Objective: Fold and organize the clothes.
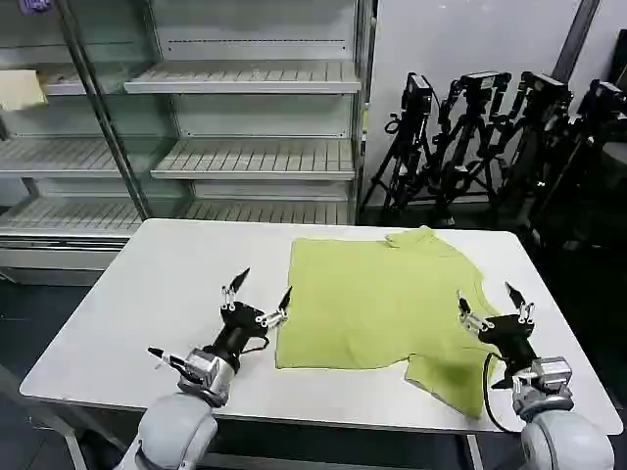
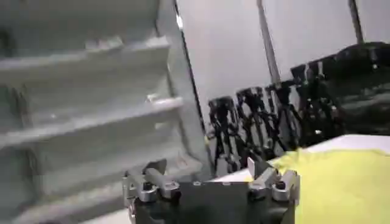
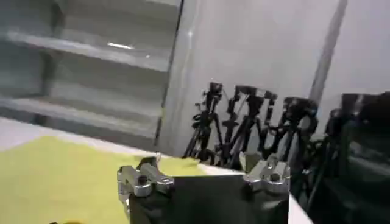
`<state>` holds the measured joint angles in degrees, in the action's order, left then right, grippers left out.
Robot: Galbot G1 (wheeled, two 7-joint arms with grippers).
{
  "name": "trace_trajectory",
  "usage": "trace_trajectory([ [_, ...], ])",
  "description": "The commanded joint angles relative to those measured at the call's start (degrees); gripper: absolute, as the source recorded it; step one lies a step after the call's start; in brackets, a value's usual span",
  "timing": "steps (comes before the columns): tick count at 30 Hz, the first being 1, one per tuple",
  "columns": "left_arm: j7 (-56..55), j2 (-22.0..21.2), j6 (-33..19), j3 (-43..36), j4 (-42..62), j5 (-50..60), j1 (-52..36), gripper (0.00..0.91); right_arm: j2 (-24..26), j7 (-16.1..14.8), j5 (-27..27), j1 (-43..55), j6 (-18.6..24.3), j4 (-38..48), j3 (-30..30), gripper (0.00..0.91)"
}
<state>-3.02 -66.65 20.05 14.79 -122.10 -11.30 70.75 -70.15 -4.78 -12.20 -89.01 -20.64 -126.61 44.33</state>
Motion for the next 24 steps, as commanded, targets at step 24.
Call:
trace_trajectory([
  [24, -8.0, 0.1, 13.3, -4.1, -0.1, -11.2, 6.6, 0.907, -1.2, 0.8, -4.0, -18.1, -3.9, -4.3, 2.8, 0.907],
])
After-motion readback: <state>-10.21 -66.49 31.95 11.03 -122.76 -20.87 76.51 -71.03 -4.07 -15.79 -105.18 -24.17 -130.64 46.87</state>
